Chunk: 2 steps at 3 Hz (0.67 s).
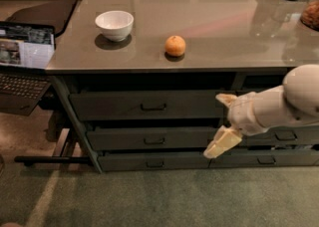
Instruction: Open middle drawer
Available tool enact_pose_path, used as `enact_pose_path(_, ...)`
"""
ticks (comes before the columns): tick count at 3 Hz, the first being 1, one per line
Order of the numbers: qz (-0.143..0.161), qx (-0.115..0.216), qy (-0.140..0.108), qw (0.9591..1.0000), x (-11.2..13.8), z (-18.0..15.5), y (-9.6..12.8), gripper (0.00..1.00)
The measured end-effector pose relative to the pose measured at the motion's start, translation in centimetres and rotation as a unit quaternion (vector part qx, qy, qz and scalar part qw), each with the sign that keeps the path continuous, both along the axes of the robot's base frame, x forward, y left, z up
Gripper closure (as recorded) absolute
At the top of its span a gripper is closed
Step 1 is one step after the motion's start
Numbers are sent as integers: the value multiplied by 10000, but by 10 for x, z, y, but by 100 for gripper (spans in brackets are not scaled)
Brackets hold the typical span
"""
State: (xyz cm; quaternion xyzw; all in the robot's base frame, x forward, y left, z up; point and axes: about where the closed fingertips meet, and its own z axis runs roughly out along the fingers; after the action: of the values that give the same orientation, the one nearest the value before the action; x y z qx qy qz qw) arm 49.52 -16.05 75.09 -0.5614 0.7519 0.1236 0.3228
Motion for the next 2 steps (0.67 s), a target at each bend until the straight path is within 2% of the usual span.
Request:
enact_pose_path(1, -8, -46, 259, 9997, 3, -48, -3, 0)
enact_pose_path(2, 15, 115, 285, 9995, 6, -96, 1, 0)
